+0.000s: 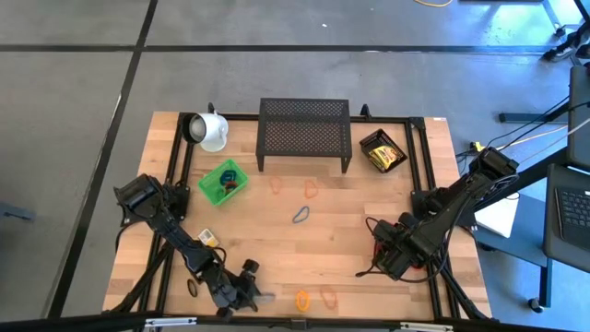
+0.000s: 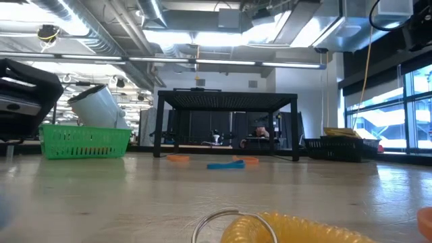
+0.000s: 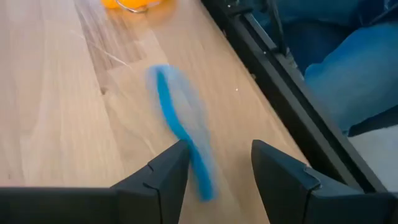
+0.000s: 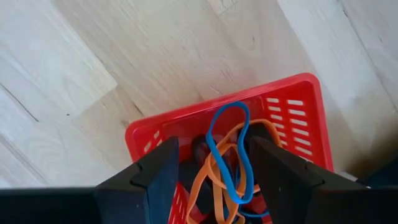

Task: Pick & Place Office Desk Supplies
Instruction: Put the bottom blue rubber band into the red bin, then put the blue rubber band into the red bin

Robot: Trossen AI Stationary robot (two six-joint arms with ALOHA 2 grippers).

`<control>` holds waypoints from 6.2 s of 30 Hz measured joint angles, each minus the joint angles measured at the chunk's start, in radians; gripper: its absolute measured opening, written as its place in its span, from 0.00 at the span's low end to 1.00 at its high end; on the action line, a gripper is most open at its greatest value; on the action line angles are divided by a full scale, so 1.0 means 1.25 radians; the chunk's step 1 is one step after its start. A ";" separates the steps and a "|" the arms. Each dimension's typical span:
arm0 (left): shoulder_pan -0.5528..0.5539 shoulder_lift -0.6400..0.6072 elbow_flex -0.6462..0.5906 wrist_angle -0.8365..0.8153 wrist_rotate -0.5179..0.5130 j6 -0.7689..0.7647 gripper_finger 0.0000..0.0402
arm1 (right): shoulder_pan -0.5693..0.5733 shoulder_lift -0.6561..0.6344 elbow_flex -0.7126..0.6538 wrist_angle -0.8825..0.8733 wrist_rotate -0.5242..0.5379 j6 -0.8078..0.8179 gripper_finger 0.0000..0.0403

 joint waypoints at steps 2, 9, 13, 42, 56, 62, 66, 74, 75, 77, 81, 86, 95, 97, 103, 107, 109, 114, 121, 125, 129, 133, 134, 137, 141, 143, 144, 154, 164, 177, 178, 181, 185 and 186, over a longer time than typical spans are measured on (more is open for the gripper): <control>0.000 0.000 0.001 -0.010 -0.005 0.018 0.43 | 0.000 0.000 0.000 0.000 0.000 0.000 0.50; 0.000 -0.001 0.001 -0.026 -0.070 0.079 0.38 | 0.000 0.000 0.000 0.000 0.000 0.000 0.50; 0.006 -0.001 0.001 -0.028 -0.073 0.071 0.29 | 0.000 0.000 0.000 0.000 0.000 0.000 0.50; 0.098 -0.003 -0.001 0.277 -0.229 0.078 0.01 | 0.000 0.000 0.000 0.163 0.109 -0.092 0.50; 0.227 -0.003 0.023 0.448 -0.178 0.217 0.01 | 0.000 0.000 0.000 0.628 0.414 -0.607 0.50; 0.268 -0.003 0.064 0.448 -0.097 0.219 0.01 | -0.020 0.000 0.000 0.756 0.440 -0.769 0.53; 0.287 -0.003 0.089 0.447 -0.073 0.219 0.01 | -0.039 0.000 0.000 0.812 0.431 -0.878 0.58; 0.318 -0.004 0.116 0.446 -0.073 0.219 0.01 | -0.081 0.000 0.000 0.889 0.355 -1.008 0.64; 0.321 -0.004 0.119 0.447 -0.073 0.219 0.01 | -0.085 0.000 0.000 0.889 0.350 -1.015 0.64; 0.326 -0.004 0.124 0.447 -0.073 0.219 0.01 | -0.092 0.000 0.000 0.889 0.316 -1.024 0.64; 0.331 -0.004 0.138 0.446 -0.071 0.219 0.01 | -0.108 0.000 0.000 0.888 0.239 -1.007 0.64; 0.330 -0.004 0.145 0.449 -0.073 0.260 0.01 | -0.118 0.000 0.000 0.887 0.229 -1.003 0.64; 0.328 -0.004 0.145 0.450 -0.072 0.267 0.01 | -0.130 0.000 0.000 0.886 0.229 -1.003 0.57; 0.328 -0.004 0.145 0.451 -0.056 0.267 0.01 | -0.131 0.000 0.000 0.886 0.229 -1.003 0.53; 0.328 -0.004 0.145 0.461 0.018 0.267 0.01 | -0.131 0.000 0.000 0.886 0.226 -1.002 0.38; 0.328 -0.004 0.145 0.476 0.028 0.267 0.01 | -0.131 0.000 0.000 0.886 0.224 -1.002 0.26; 0.328 -0.004 0.145 0.480 0.028 0.267 0.01 | -0.131 0.000 0.000 0.886 0.225 -1.002 0.19; 0.327 -0.004 0.145 0.477 0.036 0.267 0.08 | -0.131 0.000 0.000 0.886 0.226 -0.981 0.02; 0.318 -0.004 0.145 0.466 0.009 0.267 0.25 | -0.117 -0.012 0.006 0.807 0.226 -0.954 0.02; 0.310 -0.004 0.145 0.431 -0.093 0.268 0.32 | -0.103 -0.045 0.045 0.635 0.241 -0.825 0.01; 0.306 -0.004 0.145 0.349 -0.193 0.264 0.37 | -0.083 -0.069 0.084 0.445 0.171 -0.690 0.02; 0.307 -0.004 0.144 0.235 -0.265 0.203 0.39 | -0.059 -0.079 0.089 0.281 0.036 -0.515 0.02; 0.308 -0.004 0.144 0.209 -0.282 0.187 0.39 | -0.050 -0.079 0.089 0.242 0.020 -0.473 0.02; 0.313 -0.004 0.144 0.143 -0.334 0.153 0.39 | -0.022 -0.073 0.088 0.129 -0.005 -0.344 0.02; 0.317 -0.004 0.144 0.093 -0.380 0.104 0.40 | 0.013 -0.069 0.087 0.008 -0.030 -0.196 0.02; 0.319 -0.004 0.144 0.080 -0.382 0.091 0.40 | 0.029 -0.068 0.077 -0.026 -0.039 -0.126 0.02; 0.319 -0.004 0.144 0.076 -0.382 0.089 0.40 | 0.035 -0.068 0.067 -0.034 -0.048 -0.094 0.02; 0.324 -0.004 0.144 0.051 -0.397 0.077 0.40 | 0.055 -0.067 -0.060 -0.031 -0.159 0.110 0.12; 0.398 -0.004 0.144 -0.134 -0.292 -0.054 0.40 | 0.055 -0.067 -0.069 -0.031 -0.172 0.109 0.45; 0.462 -0.004 0.144 -0.161 -0.083 0.073 0.40 | 0.055 -0.067 -0.069 -0.030 -0.193 0.108 0.66; 0.466 -0.004 0.144 -0.161 -0.080 0.081 0.40 | 0.055 -0.067 -0.069 -0.029 -0.196 0.108 0.66; 0.473 -0.004 0.144 -0.160 -0.080 0.111 0.40 | 0.055 -0.067 -0.069 -0.027 -0.200 0.109 0.66; 0.477 -0.004 0.144 -0.160 -0.111 0.088 0.40 | 0.055 -0.067 -0.069 -0.027 -0.220 0.108 0.65; 0.479 -0.004 0.144 -0.166 -0.113 0.079 0.40 | 0.055 -0.067 -0.069 -0.027 -0.228 0.108 0.64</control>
